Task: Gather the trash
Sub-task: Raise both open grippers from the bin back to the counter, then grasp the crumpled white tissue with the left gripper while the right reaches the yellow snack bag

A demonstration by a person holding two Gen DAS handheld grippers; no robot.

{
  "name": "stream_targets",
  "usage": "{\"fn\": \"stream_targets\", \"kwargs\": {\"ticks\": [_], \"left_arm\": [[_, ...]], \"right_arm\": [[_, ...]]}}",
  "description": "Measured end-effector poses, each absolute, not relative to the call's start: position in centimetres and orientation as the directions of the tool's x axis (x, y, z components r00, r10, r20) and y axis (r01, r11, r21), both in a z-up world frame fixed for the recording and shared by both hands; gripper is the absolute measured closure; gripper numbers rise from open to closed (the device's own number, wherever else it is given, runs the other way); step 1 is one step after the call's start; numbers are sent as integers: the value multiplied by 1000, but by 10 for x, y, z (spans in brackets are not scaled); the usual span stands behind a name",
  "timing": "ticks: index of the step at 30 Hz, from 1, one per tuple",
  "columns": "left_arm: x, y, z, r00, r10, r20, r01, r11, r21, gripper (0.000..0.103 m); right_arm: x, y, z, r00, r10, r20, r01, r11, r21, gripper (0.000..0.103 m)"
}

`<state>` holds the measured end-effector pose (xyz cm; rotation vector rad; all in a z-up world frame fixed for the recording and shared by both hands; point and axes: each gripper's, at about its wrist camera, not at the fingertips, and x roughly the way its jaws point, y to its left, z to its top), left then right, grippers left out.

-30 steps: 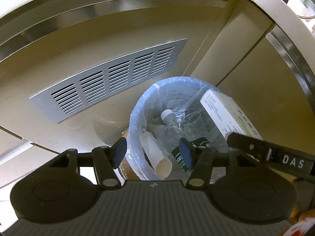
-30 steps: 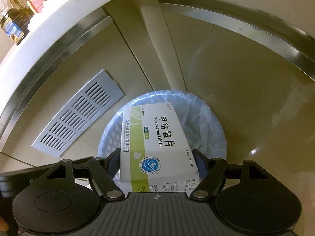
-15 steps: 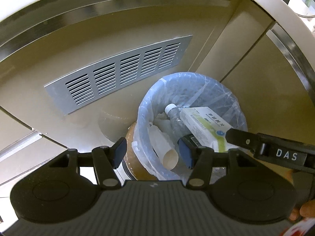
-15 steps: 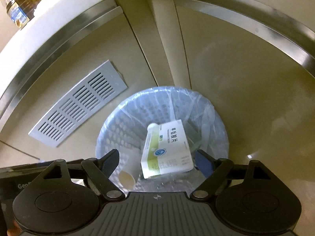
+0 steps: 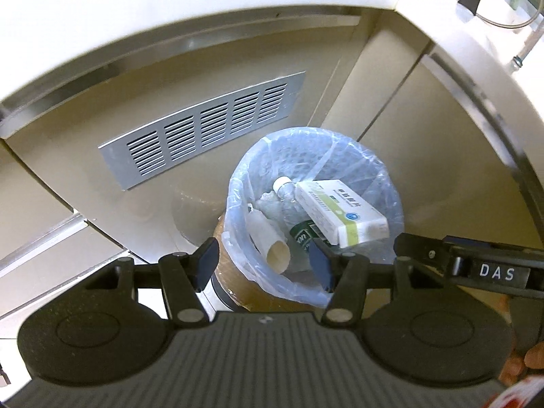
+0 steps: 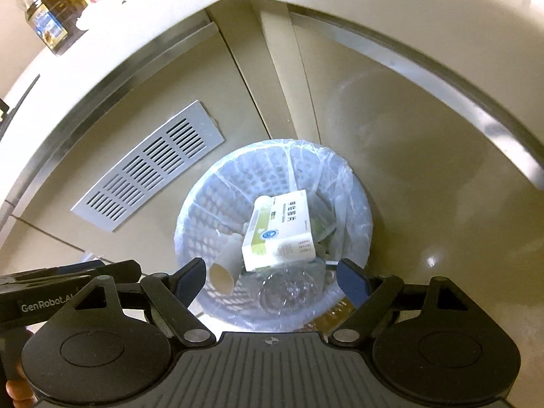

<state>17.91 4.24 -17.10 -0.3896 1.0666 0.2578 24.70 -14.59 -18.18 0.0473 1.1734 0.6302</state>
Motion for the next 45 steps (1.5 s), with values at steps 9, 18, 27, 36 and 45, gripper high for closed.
{"fn": "stream_targets", "kwargs": {"ticks": [9,18,27,36,45], "left_arm": [[154,26,-128,512,53,-858,-374,912,-167,48],[137,14,-84,586,102,-804,-377,912,-160,48],[147,12,-40,683,152,-715,-357,923,-145,48],[193,50,-10,728,233,-644,-358,931,-69,44],[264,104,-3,751,264,-606,-328,945,5,44]], "right_arm": [[236,-161,-148,204,551,-809,-474,779,411,19],[234,-175,-113,229,630,-742,-523,723,452,19],[244,-190,-76,291,698,-655,-558,680,476,19],[277,-193,-57,363,709,-605,-533,690,490,19],[323,-190,-39,476,677,-561,-468,735,490,19]]}}
